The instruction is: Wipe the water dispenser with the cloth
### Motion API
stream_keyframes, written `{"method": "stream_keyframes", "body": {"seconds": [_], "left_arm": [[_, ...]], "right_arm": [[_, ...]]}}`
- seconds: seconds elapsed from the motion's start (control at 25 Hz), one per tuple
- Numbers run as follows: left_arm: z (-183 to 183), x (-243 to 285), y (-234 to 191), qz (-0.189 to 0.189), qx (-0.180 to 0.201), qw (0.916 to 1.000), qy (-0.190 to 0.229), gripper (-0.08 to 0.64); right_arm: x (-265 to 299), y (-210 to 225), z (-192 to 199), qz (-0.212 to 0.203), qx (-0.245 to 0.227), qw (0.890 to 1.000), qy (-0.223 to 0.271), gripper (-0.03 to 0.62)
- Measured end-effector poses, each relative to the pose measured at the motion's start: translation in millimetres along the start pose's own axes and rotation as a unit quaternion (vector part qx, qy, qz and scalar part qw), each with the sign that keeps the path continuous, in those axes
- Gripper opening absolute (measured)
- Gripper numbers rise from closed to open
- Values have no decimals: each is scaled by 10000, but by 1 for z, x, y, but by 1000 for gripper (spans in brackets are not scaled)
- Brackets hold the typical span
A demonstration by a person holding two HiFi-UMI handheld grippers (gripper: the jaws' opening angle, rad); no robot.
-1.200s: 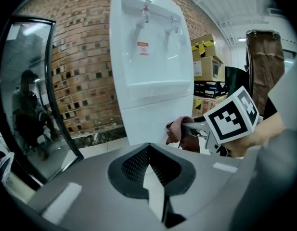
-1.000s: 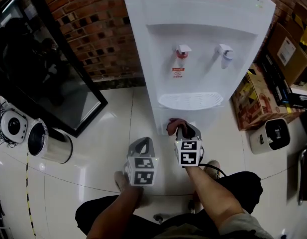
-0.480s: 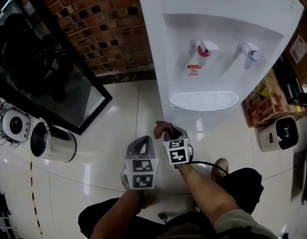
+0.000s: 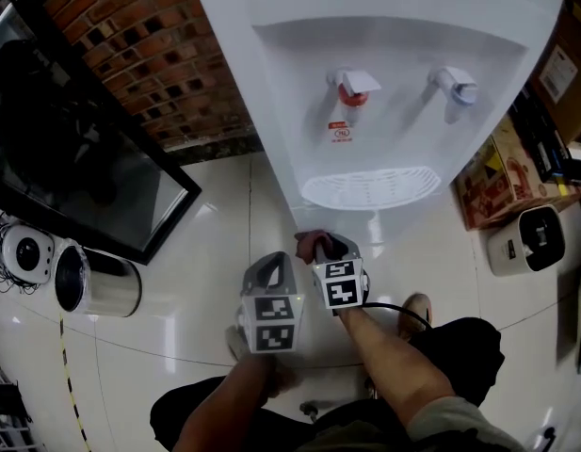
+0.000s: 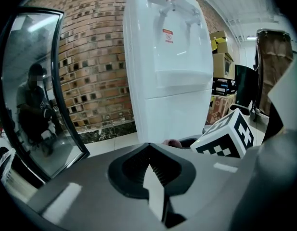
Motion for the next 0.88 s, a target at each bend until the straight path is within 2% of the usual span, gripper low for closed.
{"method": "stream_keyframes", "body": {"seconds": [0.68,0.88], "left_arm": [[-37,19,60,384,435,9982,166,0],[-46,25,81,536,558,9968,199,0]], "right_arm": [[-36,77,9,538,339,9980,62,71],[-46,107,15,791,592,9951,67,71]]}}
Point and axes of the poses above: the fingertips, and each gripper's own axes: x forward along the fingers, y to its right, z out of its underside, the point moved 5 cm from there along -x, backward along the fingers, and after that the axes turned 11 degrees about -y, right-handed, at the moved point
